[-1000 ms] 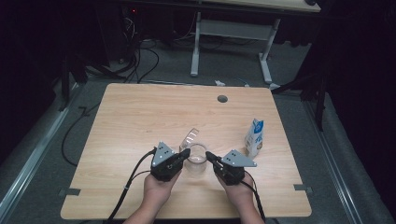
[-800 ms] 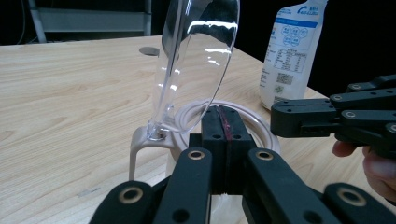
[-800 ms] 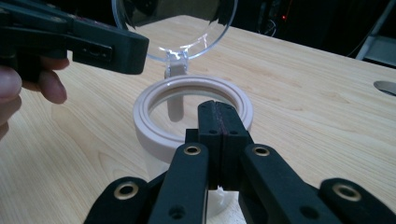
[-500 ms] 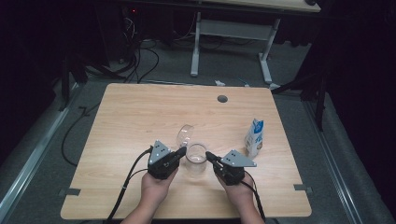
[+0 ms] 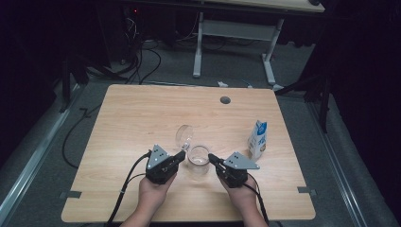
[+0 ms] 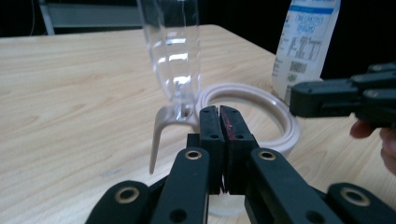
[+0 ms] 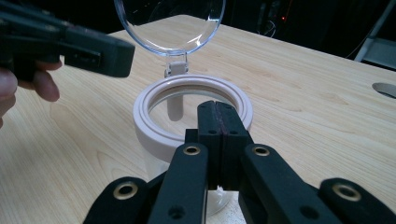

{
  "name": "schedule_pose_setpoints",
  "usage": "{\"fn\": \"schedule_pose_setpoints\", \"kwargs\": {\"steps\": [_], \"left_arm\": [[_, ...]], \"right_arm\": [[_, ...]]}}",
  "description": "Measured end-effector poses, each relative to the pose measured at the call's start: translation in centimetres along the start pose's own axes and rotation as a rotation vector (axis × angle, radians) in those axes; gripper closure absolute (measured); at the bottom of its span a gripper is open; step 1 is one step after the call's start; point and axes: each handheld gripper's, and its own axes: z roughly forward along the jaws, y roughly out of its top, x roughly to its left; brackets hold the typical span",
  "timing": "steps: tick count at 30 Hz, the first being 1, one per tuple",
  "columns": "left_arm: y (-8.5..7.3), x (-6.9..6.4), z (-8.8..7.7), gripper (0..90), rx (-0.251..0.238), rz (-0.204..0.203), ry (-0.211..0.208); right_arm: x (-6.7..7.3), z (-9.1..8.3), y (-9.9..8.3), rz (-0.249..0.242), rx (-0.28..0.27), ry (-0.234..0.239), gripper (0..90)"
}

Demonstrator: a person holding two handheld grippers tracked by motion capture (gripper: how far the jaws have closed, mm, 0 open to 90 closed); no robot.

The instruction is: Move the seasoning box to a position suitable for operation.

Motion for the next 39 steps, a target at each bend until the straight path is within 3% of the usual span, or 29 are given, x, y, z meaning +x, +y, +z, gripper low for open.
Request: {"fn": "schedule_pose_setpoints", "kwargs": {"steps": [14, 19, 27, 30, 35, 39], "left_arm": [[-1.5, 1.2, -1.5, 83.9, 0.037, 0.019, 0.022], [-2.0, 2.6, -2.6, 82.0, 0.055, 0.030, 0.047], [-2.9, 5.7, -4.8, 73.2, 0.114, 0.085, 0.113], [-3.3, 6.8, -5.2, 70.2, 0.138, 0.084, 0.132], [-4.0, 7.4, -5.5, 63.7, 0.142, 0.093, 0.144], [-4.5, 8.0, -6.2, 59.9, 0.150, 0.062, 0.130]], "right_arm": [[0.2, -0.5, 0.3, -0.018, -0.004, -0.008, 88.3], [-0.1, -0.9, 0.1, -0.011, -0.004, -0.019, 86.3], [-0.9, -1.6, -0.6, 0.015, 0.006, -0.052, 81.7], [-1.2, -1.8, -0.9, 0.030, 0.018, -0.065, 81.0], [-1.8, -2.0, -1.4, 0.051, 0.031, -0.091, 78.9], [-2.1, -2.5, -1.9, 0.048, 0.052, -0.117, 78.6]]}}
